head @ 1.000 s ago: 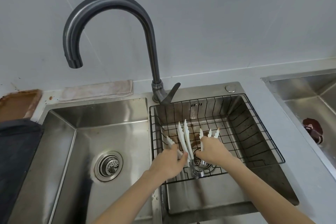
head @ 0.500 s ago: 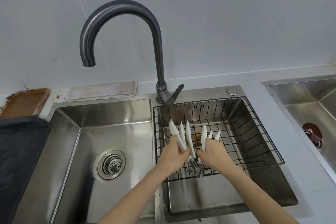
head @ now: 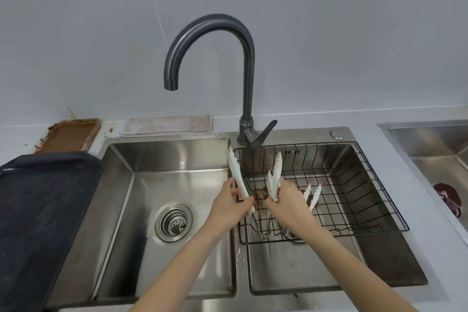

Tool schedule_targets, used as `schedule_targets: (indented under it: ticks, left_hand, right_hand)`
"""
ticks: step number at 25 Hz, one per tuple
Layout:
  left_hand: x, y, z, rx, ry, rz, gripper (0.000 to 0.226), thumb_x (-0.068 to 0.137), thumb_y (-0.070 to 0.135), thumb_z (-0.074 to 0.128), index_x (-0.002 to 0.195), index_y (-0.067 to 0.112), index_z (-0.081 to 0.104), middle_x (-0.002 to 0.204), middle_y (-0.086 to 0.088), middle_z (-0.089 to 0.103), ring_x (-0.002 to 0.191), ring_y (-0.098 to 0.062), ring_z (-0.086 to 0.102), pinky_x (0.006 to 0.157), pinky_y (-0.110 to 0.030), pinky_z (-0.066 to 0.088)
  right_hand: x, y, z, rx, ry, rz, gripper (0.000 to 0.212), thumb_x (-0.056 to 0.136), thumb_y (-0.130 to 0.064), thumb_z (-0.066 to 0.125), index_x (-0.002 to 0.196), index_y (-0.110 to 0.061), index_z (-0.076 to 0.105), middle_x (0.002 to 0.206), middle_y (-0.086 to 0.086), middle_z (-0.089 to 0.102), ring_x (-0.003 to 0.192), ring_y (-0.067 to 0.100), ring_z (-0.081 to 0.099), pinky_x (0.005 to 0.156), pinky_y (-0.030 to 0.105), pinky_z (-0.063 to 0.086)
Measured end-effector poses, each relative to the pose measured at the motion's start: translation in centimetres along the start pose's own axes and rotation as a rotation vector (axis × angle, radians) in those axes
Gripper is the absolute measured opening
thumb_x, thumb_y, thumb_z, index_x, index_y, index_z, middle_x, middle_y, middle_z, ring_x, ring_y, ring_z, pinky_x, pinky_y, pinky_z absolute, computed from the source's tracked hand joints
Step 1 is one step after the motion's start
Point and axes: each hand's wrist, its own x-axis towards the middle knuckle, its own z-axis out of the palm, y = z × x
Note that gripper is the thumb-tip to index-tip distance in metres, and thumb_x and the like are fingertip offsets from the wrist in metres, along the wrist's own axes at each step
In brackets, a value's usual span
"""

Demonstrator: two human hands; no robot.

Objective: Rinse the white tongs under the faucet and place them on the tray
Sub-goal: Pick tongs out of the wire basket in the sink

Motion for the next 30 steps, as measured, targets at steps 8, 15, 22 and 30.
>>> schedule_targets:
  ticks: [8, 15, 22, 30]
  left_hand:
    - [-1.6, -1.9, -5.9, -0.183, 0.082, -0.062, 0.054, 0.089, 0.004, 0.052, 0.138, 0.017, 0.033, 0.096, 0.005, 0.048, 0.074, -0.012, 0.06, 0.051, -0.011, 0.052]
    - [-1.1, -3.6, -11.0, -0.263, 0.116, -0.104, 0.023, 0.093, 0.021, 0.05, 0.11, 0.006, 0.049, 0.093, -0.012, 0.055, 0.066, -0.017, 0.067, 0.054, -0.023, 0.058]
    - [0.2, -3.6, -13.9, -0.294, 0.123, -0.13, 0.015, 0.093, 0.012, 0.05, 0.107, 0.005, 0.051, 0.091, -0.011, 0.057, 0.064, -0.022, 0.068, 0.052, -0.023, 0.059]
    - [2.8, -2.2, -15.5, -0.279, 0.121, -0.113, 0.007, 0.092, 0.01, 0.05, 0.096, 0.006, 0.054, 0.082, -0.005, 0.059, 0.055, -0.016, 0.069, 0.056, -0.028, 0.06]
  right_hand:
    - [-0.6, -4.6, 4.5, 0.15, -0.017, -0.11, 0.072, 0.085, -0.022, 0.058, 0.146, -0.01, 0.021, 0.124, 0.007, 0.05, 0.091, 0.02, 0.06, 0.081, 0.032, 0.05]
    - [-1.2, -8.7, 6.9, 0.123, -0.039, -0.194, 0.072, 0.087, -0.019, 0.057, 0.148, -0.017, 0.017, 0.135, 0.004, 0.049, 0.094, 0.018, 0.063, 0.089, 0.029, 0.051]
    - [0.0, -10.5, 7.5, 0.18, -0.052, -0.191, 0.054, 0.093, -0.025, 0.05, 0.143, -0.015, 0.031, 0.112, -0.002, 0.056, 0.088, 0.013, 0.059, 0.073, 0.018, 0.047]
    - [6.9, -8.8, 1.4, 0.525, 0.415, 0.126, 0.049, 0.096, -0.021, 0.046, 0.141, -0.008, 0.031, 0.1, 0.007, 0.062, 0.089, 0.02, 0.062, 0.084, 0.033, 0.049]
